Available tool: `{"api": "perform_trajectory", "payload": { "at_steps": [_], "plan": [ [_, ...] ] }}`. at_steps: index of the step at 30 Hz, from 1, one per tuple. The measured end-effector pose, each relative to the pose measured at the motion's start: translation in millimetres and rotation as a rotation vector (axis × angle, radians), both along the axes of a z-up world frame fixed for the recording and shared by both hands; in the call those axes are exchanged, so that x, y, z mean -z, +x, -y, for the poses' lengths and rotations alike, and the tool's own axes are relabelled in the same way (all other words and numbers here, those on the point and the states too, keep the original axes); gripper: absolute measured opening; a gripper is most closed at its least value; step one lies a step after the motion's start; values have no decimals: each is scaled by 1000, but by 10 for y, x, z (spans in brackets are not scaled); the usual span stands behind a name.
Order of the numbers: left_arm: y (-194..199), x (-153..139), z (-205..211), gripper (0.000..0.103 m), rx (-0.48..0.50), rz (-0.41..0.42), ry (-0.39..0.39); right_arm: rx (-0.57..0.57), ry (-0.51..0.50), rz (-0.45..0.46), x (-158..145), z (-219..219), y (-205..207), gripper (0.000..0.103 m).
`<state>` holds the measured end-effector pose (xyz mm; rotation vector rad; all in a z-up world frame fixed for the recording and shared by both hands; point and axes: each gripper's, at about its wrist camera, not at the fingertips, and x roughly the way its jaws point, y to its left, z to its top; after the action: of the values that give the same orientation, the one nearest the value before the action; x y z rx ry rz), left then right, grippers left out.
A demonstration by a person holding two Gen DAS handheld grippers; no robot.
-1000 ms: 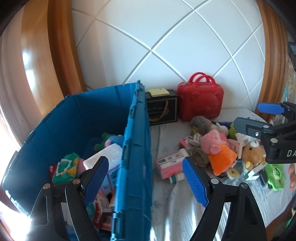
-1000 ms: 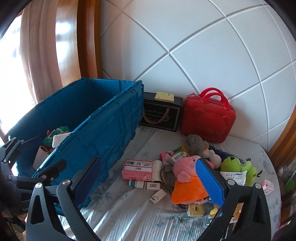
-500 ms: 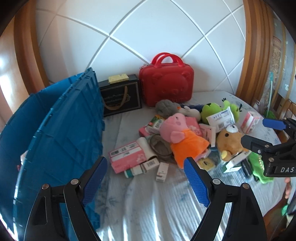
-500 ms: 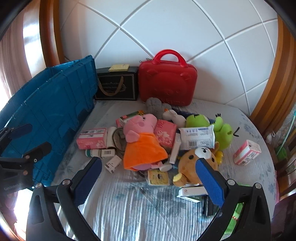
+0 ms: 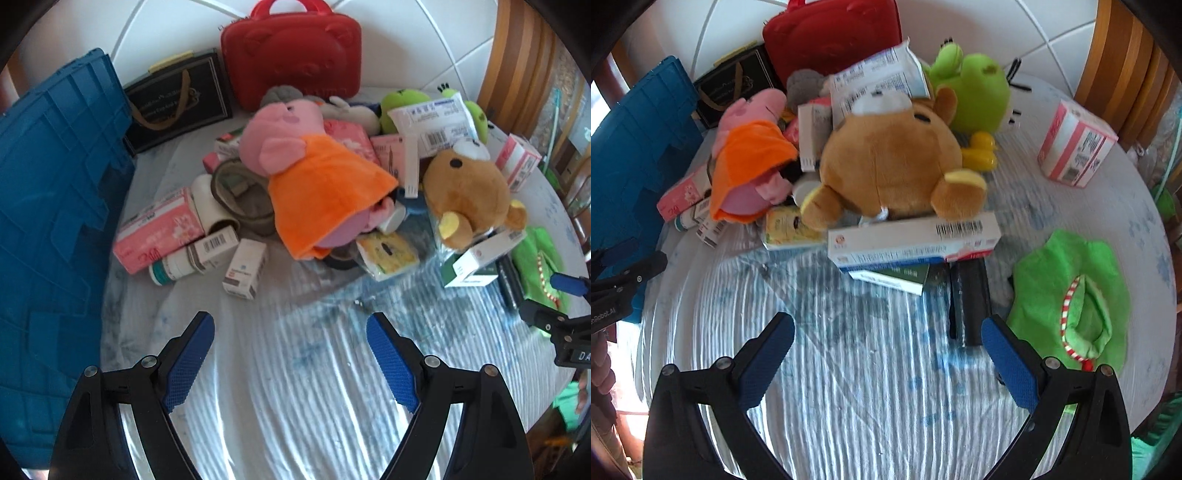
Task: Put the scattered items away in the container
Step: 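Move both tools back over the table toward the remaining items, then grasp the white medicine box with the left tool while the right tool grasps the long white ointment box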
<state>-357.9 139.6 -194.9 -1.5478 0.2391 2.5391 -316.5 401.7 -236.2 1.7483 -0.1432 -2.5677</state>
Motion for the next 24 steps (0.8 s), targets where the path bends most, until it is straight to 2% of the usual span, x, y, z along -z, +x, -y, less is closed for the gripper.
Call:
{"api": "perform_trajectory", "payload": {
  "at_steps": [5, 8, 13, 18, 22, 24],
  "plan": [
    [-41, 497, -156, 85, -1, 96, -18, 23, 25, 85, 471, -129, 8, 103],
    [-35, 712, -231, 85, 9, 118, -12, 45, 43, 115, 677, -202, 38, 103],
    [-14, 983, -341, 85, 22, 152, -5, 45, 84, 110, 812, -190, 116, 103],
    [15, 1094, -375, 87, 20, 155, 13, 90, 84, 82, 852, -216, 171, 103],
    [37, 1133, -351, 101, 13, 155, 27, 143, 65, 69, 856, -262, 183, 103],
    [72, 1142, -353, 103, 32, 147, 28, 170, 50, 60, 854, -293, 193, 103]
  ]
}}
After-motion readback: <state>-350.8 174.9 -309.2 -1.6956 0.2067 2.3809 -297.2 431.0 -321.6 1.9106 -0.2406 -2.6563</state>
